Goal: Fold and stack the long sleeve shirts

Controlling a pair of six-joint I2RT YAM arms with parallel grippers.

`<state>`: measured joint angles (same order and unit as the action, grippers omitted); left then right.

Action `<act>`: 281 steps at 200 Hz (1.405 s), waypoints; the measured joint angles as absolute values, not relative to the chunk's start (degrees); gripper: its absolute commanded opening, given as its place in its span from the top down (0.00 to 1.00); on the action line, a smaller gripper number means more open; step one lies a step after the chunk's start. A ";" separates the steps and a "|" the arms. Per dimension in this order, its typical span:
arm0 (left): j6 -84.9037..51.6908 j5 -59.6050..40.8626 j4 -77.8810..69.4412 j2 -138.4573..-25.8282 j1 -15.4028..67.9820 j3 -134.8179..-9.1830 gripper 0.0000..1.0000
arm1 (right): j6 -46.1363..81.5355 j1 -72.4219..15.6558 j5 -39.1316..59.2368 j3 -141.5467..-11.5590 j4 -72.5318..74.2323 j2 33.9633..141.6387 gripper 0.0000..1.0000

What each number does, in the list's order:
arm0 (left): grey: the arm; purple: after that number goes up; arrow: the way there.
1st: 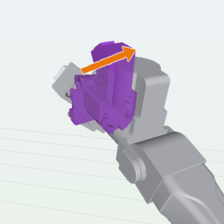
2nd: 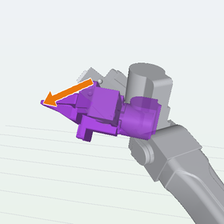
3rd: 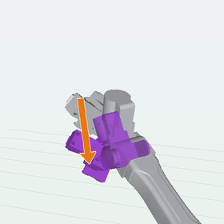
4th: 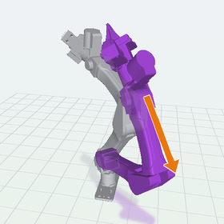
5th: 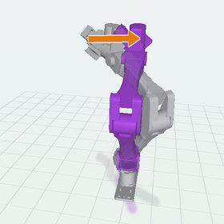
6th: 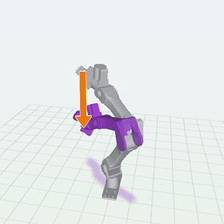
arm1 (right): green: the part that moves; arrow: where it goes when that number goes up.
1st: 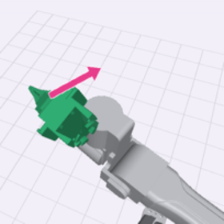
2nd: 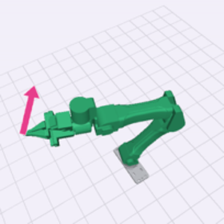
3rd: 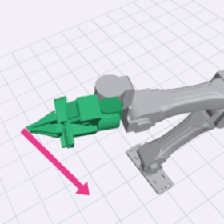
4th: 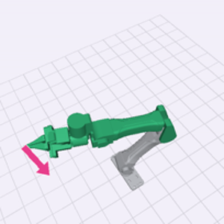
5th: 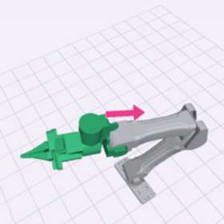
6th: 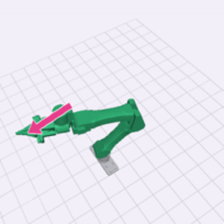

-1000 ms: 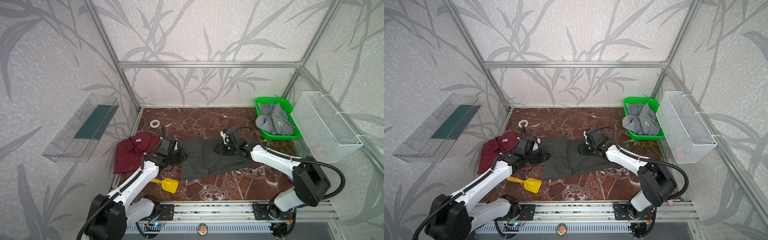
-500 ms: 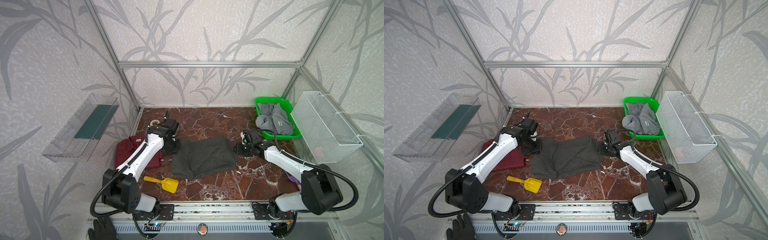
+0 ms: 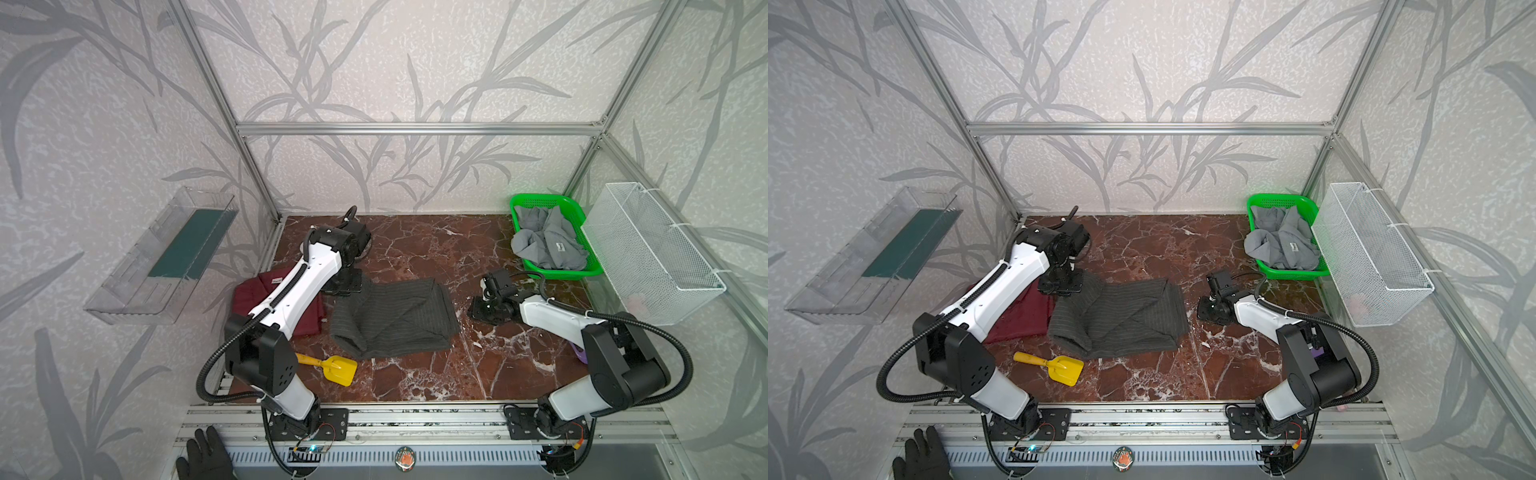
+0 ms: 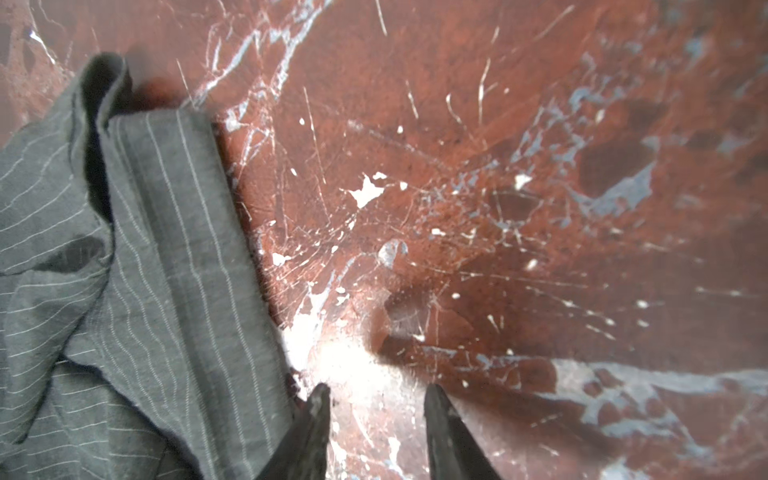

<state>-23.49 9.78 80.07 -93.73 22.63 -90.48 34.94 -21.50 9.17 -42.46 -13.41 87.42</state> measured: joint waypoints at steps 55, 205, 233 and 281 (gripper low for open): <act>-24.25 19.70 87.68 -103.74 30.74 -98.04 1.00 | 35.51 -21.96 12.21 -40.42 -7.60 87.44 0.61; -28.10 29.54 91.64 -122.58 44.56 -116.62 1.00 | 36.86 -22.35 15.07 -38.81 -2.07 89.27 0.61; -28.32 29.47 91.88 -124.46 46.28 -118.32 1.00 | 37.85 -22.37 15.66 -38.81 -0.67 89.89 0.62; -28.77 28.45 91.92 -128.42 49.08 -122.21 1.00 | 38.57 -22.57 16.05 -38.81 0.19 90.21 0.62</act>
<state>-28.77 28.45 91.92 -128.42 49.08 -122.21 38.57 -22.57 16.05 -38.81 0.19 90.21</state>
